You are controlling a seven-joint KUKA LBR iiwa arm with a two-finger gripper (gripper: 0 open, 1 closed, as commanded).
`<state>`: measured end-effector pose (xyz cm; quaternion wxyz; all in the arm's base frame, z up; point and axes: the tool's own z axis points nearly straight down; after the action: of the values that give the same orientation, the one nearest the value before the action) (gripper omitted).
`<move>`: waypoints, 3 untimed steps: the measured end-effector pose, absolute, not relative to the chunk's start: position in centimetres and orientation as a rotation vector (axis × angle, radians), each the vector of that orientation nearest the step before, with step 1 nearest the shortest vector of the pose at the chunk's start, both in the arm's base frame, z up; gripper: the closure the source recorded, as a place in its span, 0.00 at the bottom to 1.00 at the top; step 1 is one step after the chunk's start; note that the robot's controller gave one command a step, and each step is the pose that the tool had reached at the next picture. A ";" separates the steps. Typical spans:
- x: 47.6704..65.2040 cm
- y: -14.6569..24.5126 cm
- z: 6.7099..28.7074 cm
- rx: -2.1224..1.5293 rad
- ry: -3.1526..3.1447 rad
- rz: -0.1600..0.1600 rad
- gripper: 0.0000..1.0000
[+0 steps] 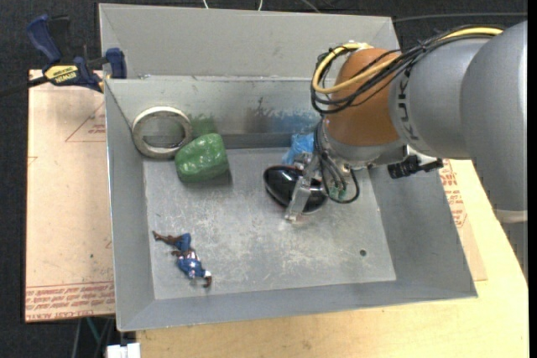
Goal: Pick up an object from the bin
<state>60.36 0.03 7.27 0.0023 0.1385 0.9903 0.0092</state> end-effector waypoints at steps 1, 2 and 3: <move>60.0 0.0 9.9 0.435 3.116 0.028 1.00; 60.1 0.0 13.1 0.433 3.114 0.029 1.00; 60.2 0.0 16.4 0.432 3.112 0.030 1.00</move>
Offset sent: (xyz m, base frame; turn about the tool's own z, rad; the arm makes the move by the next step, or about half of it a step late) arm -0.0022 -0.0001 0.0806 0.0002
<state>60.16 0.03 16.41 -0.0004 0.1374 0.9905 0.0096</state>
